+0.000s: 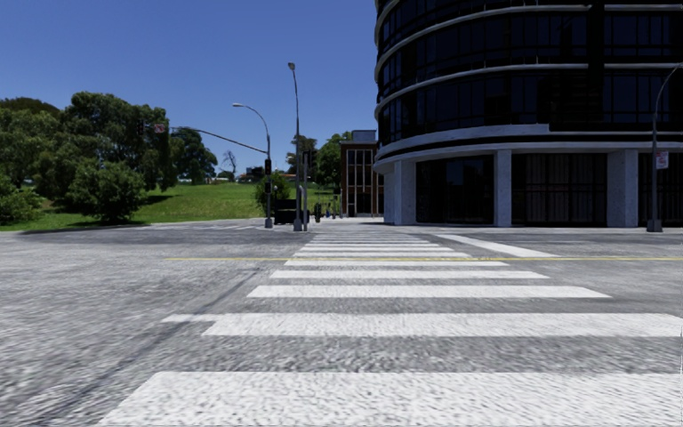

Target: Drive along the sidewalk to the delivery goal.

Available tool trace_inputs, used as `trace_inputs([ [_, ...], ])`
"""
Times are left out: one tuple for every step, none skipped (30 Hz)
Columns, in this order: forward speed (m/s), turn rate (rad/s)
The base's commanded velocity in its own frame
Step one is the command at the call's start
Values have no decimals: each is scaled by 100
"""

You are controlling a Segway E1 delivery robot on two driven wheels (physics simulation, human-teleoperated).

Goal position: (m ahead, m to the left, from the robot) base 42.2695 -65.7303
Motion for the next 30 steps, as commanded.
trace_inputs([
  [200,0],
  [200,0],
  [200,0],
  [200,0],
  [200,0],
  [200,0],
  [200,0],
  [200,0],
  [200,0],
  [200,0],
  [200,0],
  [200,0],
  [200,0],
  [200,0],
  [200,0],
  [200,0],
  [200,0],
  [200,0],
  [200,0],
  [200,0],
  [200,0],
  [200,0],
  [200,0],
  [200,0],
  [200,0],
  [200,0],
  [200,0],
  [200,0],
  [200,0],
  [200,0],
])
